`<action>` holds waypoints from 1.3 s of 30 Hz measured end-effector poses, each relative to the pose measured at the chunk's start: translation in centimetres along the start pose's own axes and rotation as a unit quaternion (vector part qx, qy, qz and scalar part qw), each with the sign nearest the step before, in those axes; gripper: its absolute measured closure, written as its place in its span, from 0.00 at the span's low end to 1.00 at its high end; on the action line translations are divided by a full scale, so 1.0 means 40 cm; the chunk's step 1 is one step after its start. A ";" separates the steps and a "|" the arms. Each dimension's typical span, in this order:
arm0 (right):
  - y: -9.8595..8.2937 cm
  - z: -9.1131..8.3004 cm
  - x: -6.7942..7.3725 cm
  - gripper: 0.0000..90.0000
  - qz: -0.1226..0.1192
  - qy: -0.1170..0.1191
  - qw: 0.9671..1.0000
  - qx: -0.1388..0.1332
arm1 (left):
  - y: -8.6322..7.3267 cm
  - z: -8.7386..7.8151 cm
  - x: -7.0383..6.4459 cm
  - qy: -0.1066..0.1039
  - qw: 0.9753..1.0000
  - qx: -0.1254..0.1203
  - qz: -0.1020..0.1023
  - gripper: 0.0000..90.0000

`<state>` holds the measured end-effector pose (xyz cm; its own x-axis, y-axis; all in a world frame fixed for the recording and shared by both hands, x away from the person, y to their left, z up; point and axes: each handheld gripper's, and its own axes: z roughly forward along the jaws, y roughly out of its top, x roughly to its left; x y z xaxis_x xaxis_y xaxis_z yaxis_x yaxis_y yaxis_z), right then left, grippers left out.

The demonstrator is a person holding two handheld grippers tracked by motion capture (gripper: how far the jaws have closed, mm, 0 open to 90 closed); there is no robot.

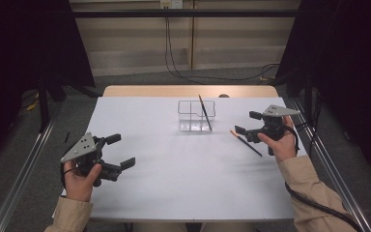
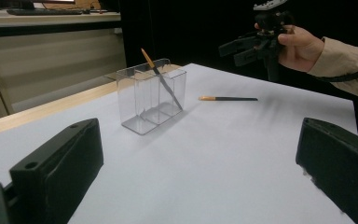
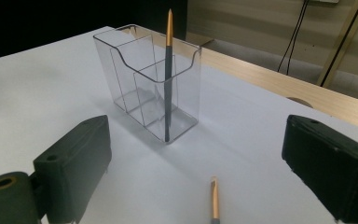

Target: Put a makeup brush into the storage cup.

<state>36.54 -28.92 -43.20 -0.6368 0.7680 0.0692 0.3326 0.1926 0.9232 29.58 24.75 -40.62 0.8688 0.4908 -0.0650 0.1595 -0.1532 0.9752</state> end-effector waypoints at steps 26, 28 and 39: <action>0.007 0.046 -0.016 0.14 -0.006 -0.011 0.998 0.063 | -0.001 0.000 0.001 -0.003 1.000 0.000 -0.002 0.01; 0.011 0.044 -0.015 0.15 -0.014 -0.020 0.997 0.075 | -0.001 0.001 0.001 -0.003 1.000 -0.001 -0.002 0.01; 0.017 0.058 -0.026 0.14 -0.015 -0.014 0.989 0.147 | -0.002 0.002 0.001 -0.003 1.000 0.000 -0.003 0.01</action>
<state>39.05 -28.17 -43.50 -0.6312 0.7750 0.0298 0.5041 0.3808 0.7752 29.65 24.71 -40.72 0.8707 0.4864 -0.0725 0.1646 -0.1494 0.9750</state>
